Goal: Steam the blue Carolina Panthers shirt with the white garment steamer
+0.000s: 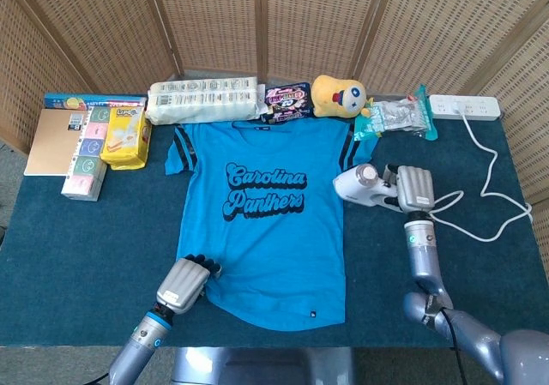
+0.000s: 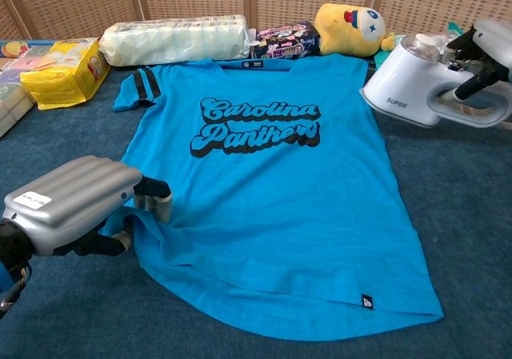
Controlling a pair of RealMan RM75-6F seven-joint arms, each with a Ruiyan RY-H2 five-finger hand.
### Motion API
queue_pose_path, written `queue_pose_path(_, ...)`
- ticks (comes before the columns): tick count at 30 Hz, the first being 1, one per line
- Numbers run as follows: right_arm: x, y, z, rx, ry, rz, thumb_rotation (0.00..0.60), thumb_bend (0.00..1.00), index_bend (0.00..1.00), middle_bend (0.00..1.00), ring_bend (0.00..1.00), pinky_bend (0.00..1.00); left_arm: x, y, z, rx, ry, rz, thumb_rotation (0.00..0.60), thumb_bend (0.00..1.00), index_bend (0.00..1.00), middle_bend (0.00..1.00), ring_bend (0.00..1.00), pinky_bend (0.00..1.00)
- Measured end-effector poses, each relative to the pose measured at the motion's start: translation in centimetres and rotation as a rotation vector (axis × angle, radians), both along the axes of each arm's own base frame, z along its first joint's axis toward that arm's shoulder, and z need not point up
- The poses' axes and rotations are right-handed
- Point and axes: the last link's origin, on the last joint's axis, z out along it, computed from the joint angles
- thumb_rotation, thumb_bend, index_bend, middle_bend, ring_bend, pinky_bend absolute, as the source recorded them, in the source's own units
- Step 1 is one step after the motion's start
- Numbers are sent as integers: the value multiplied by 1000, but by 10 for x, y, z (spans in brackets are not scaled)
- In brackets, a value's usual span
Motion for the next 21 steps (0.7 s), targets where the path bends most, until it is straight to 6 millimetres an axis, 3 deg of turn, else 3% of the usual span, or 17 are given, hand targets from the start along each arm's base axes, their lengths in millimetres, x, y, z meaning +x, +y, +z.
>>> queue_pose_path(11, 49, 49, -14, 112, 58, 136, 600, 308, 758, 751, 754, 692, 0, -1, 1, -13, 17, 0, 600, 604, 469, 494, 420, 472)
queue_pose_path(21, 79, 71, -39, 193, 109, 248, 600, 307, 758, 748, 754, 688, 4, -1, 1, -22, 32, -3, 600, 603, 469, 493, 420, 465)
